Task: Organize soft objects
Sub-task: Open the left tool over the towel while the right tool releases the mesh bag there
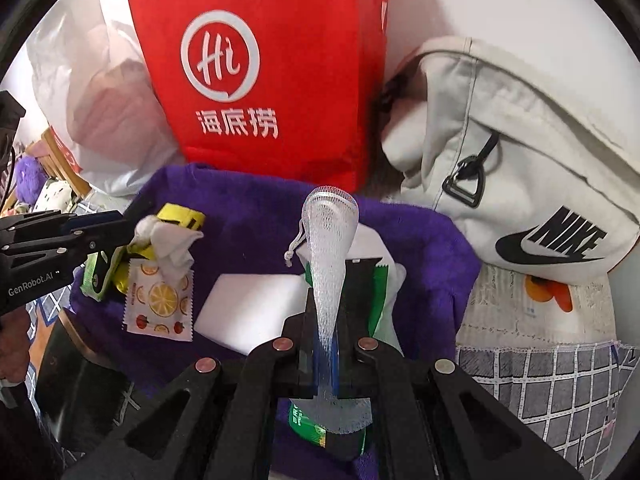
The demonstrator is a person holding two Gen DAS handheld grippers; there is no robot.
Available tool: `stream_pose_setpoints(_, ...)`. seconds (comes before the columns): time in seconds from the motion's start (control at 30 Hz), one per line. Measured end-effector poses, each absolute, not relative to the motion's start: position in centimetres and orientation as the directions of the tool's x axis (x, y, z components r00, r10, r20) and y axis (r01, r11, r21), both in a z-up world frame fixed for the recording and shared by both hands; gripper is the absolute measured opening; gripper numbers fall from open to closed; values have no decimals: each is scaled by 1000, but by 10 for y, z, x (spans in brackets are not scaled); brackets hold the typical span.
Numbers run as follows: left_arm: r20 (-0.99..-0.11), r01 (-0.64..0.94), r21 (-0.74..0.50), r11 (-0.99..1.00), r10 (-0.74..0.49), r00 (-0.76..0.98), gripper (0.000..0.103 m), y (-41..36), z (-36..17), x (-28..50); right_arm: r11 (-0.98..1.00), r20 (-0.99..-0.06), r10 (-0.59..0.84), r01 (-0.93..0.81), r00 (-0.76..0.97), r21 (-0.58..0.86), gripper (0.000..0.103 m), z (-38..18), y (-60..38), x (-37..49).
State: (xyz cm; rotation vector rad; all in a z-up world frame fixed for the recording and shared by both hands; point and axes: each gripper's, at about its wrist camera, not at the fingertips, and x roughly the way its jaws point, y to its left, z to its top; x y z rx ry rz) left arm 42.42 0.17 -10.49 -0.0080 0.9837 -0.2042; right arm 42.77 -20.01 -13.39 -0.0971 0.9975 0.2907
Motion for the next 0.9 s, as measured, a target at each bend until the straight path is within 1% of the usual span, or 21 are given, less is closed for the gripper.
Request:
stream_pose_setpoints(0.23, -844, 160, -102, 982, -171, 509, 20, 1, -119, 431, 955, -861, 196, -291, 470, 58, 5, -145, -200, 431)
stream_pose_setpoints(0.47, -858, 152, -133, 979, -190, 476, 20, 3, -127, 437, 954, -869, 206, -291, 450, 75, 5, -153, -200, 434)
stream_pose_setpoints(0.57, -860, 146, -148, 978, -200, 470, 20, 5, -127, 438, 951, -867, 219, -295, 448, 88, 8, -152, -200, 435)
stream_pose_setpoints(0.63, -866, 139, -153, 978, -201, 458, 21, 6, -128, 439, 946, -863, 241, -305, 444, 108, 22, -150, -201, 434)
stream_pose_setpoints(0.7, -869, 130, -159, 979, -201, 452, 21, 9, -128, 438, 947, -857, 239, -304, 456, 102, 27, -147, -200, 434)
stream_pose_setpoints(0.73, -869, 127, -156, 980, -197, 453, 23, 9, -128, 438, 948, -854, 237, -302, 463, 100, 35, -146, -200, 433)
stream_pose_setpoints(0.77, -870, 126, -155, 980, -196, 452, 25, 10, -127, 437, 950, -851, 234, -296, 470, 98, 39, -144, -201, 432)
stream_pose_setpoints(0.83, -871, 126, -166, 978, -205, 446, 28, 11, -125, 435, 952, -842, 237, -287, 485, 103, 51, -140, -204, 430)
stream_pose_setpoints(0.87, -872, 125, -169, 978, -208, 444, 31, 11, -124, 433, 952, -839, 246, -284, 486, 114, 55, -137, -205, 429)
stream_pose_setpoints(0.9, -871, 124, -168, 978, -207, 446, 33, 12, -121, 431, 953, -837, 250, -276, 487, 124, 65, -135, -206, 427)
